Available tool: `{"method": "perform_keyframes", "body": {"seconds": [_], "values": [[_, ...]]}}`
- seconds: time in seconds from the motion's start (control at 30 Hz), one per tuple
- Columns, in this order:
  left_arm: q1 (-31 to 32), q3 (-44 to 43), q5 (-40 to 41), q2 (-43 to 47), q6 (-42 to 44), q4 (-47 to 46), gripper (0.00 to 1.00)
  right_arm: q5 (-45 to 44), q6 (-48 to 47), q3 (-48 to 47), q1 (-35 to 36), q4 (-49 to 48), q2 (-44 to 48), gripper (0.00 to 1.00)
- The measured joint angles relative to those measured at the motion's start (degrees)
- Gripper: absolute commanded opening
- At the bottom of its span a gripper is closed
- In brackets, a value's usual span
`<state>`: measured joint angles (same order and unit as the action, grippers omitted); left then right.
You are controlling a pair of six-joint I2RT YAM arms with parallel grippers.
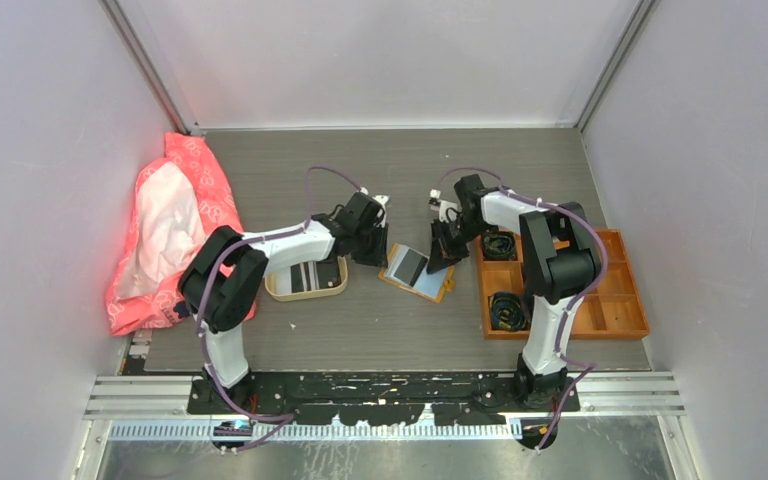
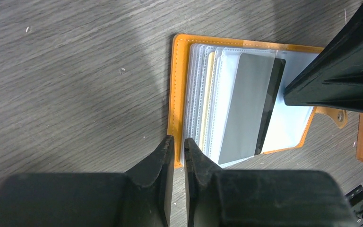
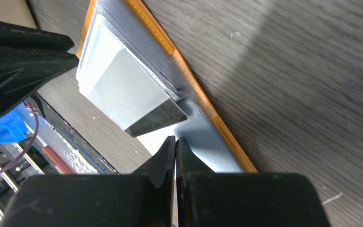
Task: Put the credit cards into the card holder
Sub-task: Insert the credit card into the card holder.
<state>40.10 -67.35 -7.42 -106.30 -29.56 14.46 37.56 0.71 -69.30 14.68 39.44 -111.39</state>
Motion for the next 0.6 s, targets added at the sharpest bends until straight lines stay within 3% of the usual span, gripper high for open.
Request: {"method": "perform_keyframes", "body": {"seconds": [0.6], "values": [[0.0, 1.1, -3.4, -0.9, -1.8, -0.4, 0.12, 5.1, 10.9, 0.9, 1.2, -11.1, -0.5, 0.07]]}}
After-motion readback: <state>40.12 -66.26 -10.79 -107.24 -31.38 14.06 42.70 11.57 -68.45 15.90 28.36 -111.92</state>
